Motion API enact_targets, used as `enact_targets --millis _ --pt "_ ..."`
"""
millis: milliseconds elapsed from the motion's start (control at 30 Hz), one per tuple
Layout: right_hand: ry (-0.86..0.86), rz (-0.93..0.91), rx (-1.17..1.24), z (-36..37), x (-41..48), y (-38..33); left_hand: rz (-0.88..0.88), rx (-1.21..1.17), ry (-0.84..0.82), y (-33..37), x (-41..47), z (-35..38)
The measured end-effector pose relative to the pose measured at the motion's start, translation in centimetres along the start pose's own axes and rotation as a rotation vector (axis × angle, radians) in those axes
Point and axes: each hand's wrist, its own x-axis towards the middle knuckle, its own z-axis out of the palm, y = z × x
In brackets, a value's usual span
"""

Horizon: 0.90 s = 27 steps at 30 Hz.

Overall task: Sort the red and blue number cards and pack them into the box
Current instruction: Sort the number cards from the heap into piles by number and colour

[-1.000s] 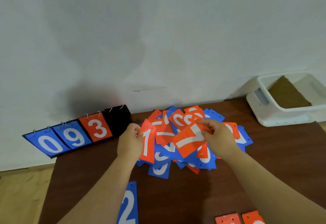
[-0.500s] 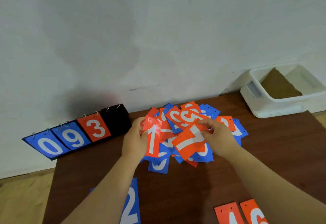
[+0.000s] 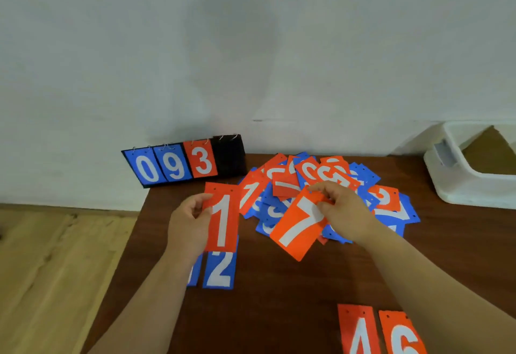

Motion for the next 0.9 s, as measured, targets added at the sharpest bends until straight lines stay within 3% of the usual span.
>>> enact_targets --millis 400,600,900 --pt "-0.268 -0.046 -0.038 7.4 -5.8 -1.1 -0.151 -0.051 0.195 -12.3 -12.8 -6.9" --pt "-0.325 0.018 -0.11 11.2 -8.1 -1.8 -0.212 0.092 0.031 -16.9 -14.1 -8.3" --pt "-0.251 0.161 -0.165 17.9 -12.0 -3.0 -0.065 0.391 -0.204 -23.2 -8.4 -8.9"
